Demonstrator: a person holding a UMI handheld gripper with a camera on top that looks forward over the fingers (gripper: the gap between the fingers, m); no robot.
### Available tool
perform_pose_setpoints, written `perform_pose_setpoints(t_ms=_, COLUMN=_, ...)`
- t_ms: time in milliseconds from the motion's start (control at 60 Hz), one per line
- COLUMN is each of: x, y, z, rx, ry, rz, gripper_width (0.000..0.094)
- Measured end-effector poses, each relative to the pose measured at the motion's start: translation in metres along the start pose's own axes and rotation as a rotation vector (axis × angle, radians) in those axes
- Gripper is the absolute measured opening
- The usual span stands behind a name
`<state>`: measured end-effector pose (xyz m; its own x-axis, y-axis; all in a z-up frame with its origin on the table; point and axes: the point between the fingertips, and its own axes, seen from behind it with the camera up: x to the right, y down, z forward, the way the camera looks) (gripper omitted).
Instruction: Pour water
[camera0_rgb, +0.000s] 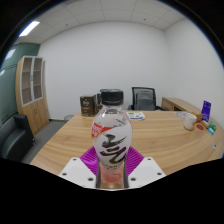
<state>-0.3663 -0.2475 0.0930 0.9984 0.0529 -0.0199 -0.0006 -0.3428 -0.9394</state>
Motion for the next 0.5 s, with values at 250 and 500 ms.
perform_pose_setpoints(t_ms=250, x=0.028, y=-0.109, z=-0.007, rx=0.085, ry=-0.179, rz=0.336, gripper_width=0.0307)
perform_pose_setpoints(t_ms=500, x=0.141, y=-0.245, z=0.023, rx=0.183, ry=-0.44, rz=0.893, gripper_width=0.0307)
